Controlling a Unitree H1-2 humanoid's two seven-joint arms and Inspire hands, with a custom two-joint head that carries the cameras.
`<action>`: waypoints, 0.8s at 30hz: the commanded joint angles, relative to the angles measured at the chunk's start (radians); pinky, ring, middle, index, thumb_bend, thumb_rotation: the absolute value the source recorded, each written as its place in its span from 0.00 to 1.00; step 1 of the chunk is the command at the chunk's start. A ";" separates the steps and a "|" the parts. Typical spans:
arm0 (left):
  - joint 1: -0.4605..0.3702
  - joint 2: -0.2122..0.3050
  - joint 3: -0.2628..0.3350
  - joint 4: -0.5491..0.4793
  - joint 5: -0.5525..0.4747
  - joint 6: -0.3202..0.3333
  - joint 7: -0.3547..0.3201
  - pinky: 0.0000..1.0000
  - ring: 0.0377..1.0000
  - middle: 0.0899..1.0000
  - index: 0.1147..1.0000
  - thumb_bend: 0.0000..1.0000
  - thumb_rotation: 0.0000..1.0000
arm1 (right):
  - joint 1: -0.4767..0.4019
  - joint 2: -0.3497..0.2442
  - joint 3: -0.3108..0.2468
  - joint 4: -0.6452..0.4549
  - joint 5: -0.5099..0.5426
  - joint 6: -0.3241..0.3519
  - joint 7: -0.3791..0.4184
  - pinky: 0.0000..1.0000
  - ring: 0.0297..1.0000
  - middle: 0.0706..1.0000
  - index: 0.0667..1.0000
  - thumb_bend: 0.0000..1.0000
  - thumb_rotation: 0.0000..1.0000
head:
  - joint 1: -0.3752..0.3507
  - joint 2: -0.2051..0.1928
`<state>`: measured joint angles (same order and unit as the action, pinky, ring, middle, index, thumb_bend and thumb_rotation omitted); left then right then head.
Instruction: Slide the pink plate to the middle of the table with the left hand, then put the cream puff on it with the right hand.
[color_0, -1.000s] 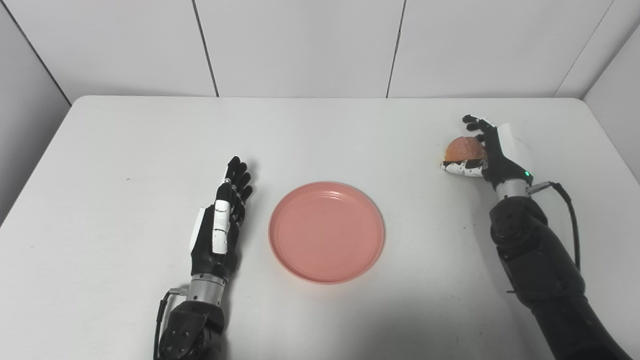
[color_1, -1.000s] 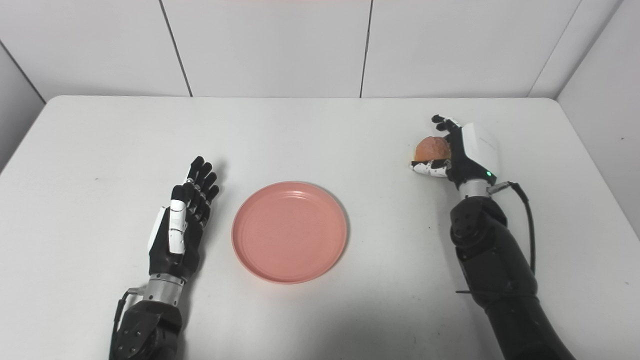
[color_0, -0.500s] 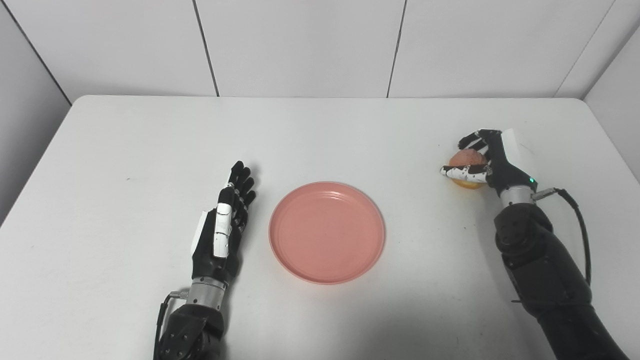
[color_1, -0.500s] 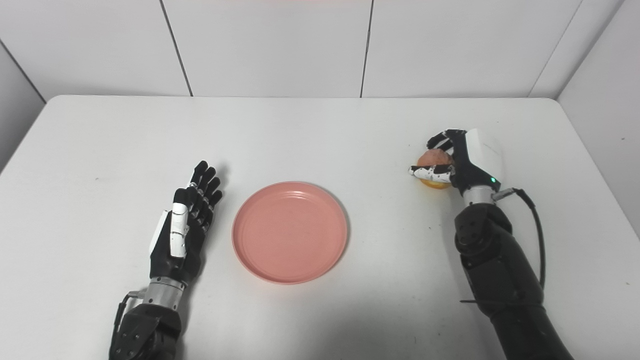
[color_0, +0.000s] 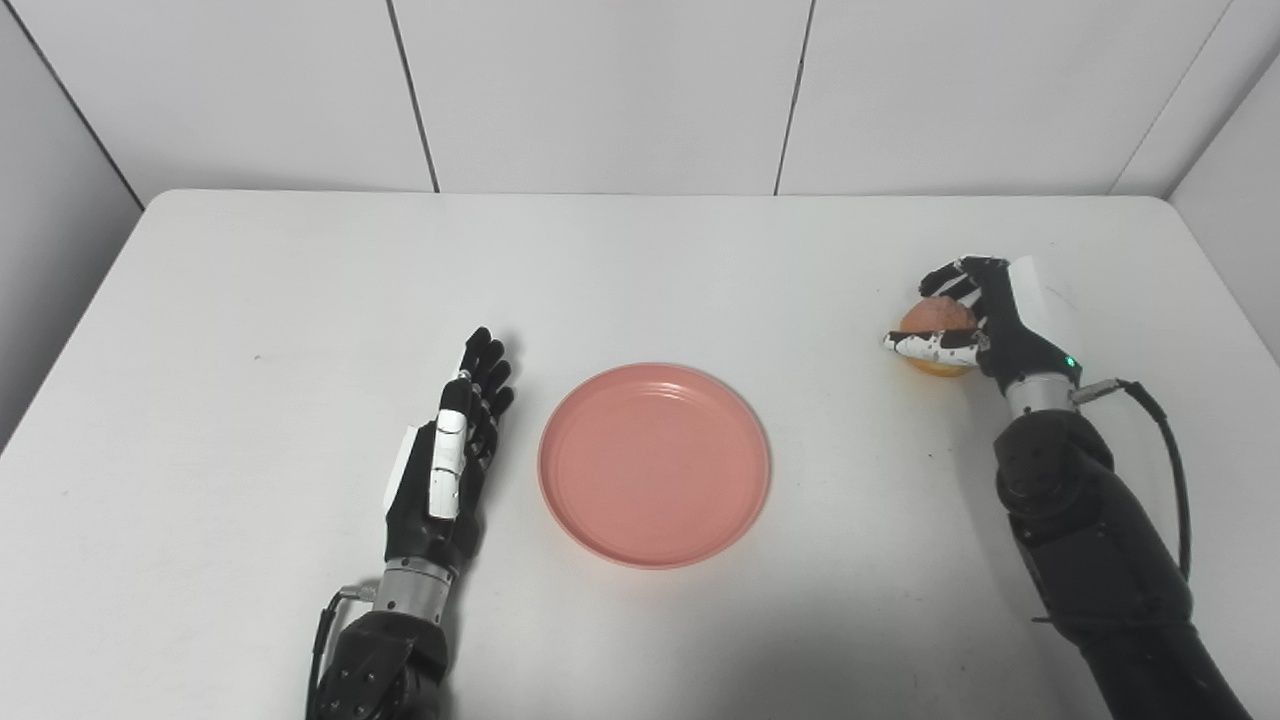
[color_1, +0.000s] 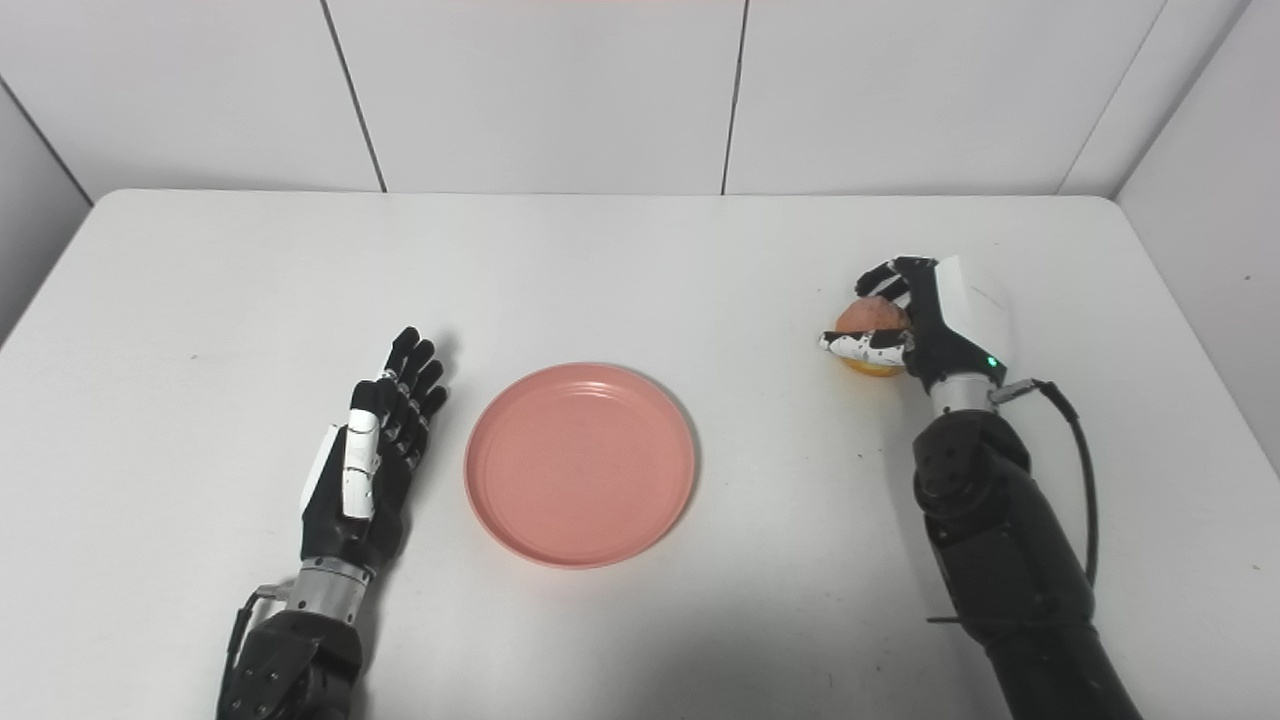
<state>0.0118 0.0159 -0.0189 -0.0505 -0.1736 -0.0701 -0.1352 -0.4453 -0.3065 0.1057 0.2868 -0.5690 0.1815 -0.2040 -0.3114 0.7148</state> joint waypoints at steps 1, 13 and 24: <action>0.051 0.002 -0.002 0.035 -0.003 0.007 -0.007 1.00 1.00 1.00 1.00 0.72 1.00 | -0.027 0.001 -0.021 -0.071 0.007 -0.016 -0.023 0.18 0.24 0.43 0.45 0.53 0.00 | 0.000 0.002; 0.044 -0.014 0.006 0.056 0.005 -0.020 0.008 1.00 1.00 1.00 1.00 0.70 1.00 | -0.008 0.020 -0.012 -0.256 -0.013 -0.004 0.033 0.17 0.22 0.43 0.45 0.53 0.00 | 0.007 0.002; 0.047 -0.032 -0.014 0.023 0.050 0.007 0.032 1.00 1.00 1.00 1.00 0.71 1.00 | 0.023 0.039 0.016 -0.396 0.001 -0.019 0.114 0.16 0.21 0.43 0.45 0.53 0.00 | 0.136 0.006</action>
<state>0.0100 -0.0002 -0.0185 -0.0498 -0.1352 -0.0730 -0.1109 -0.4103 -0.2639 0.1225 -0.0635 -0.5614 0.1838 -0.0931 -0.1856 0.7194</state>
